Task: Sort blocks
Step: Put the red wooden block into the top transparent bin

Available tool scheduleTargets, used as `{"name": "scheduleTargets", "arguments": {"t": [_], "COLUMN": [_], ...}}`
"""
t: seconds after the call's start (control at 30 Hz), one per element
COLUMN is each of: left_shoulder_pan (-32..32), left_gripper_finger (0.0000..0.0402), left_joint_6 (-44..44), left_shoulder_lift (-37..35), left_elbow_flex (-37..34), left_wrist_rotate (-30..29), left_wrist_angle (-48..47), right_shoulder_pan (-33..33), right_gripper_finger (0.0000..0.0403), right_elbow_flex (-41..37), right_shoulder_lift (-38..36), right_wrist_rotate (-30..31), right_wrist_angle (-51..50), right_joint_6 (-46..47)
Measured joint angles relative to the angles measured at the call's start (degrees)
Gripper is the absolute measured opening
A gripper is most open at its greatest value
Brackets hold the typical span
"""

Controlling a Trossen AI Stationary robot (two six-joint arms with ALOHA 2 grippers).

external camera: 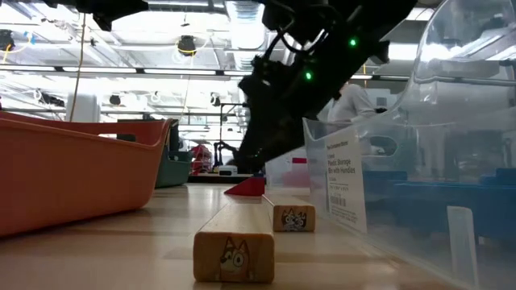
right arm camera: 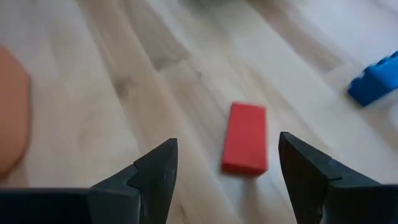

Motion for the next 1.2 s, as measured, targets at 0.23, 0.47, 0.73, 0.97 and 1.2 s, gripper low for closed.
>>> {"name": "scheduleTargets", "arguments": {"t": [0.23, 0.47, 0.73, 0.97, 1.2], "left_shoulder_pan": [0.0, 0.0, 0.0, 0.0, 0.0], "left_gripper_finger": [0.0169, 0.0169, 0.0169, 0.0169, 0.0169], "left_joint_6": [-0.26, -0.21, 0.02, 0.1, 0.52], "left_shoulder_lift": [0.0, -0.02, -0.02, -0.02, -0.02], "left_elbow_flex": [0.01, 0.01, 0.01, 0.01, 0.01], "left_wrist_rotate": [0.0, 0.0, 0.0, 0.0, -0.02], "left_wrist_angle": [-0.01, -0.07, 0.01, -0.65, -0.62], "right_shoulder_pan": [-0.06, -0.38, -0.69, -1.9, -2.67], "right_gripper_finger": [0.0256, 0.0256, 0.0256, 0.0256, 0.0252], "right_elbow_flex": [-0.03, 0.0, 3.57, 5.28, 5.28], "right_shoulder_lift": [1.78, 2.11, 7.78, 9.92, 9.94], "right_wrist_rotate": [0.89, 0.96, -0.57, -0.24, -0.53], "right_wrist_angle": [-0.29, -0.04, 1.31, 0.36, 0.89], "right_joint_6": [1.64, 1.7, 0.15, -0.08, -2.22]}}
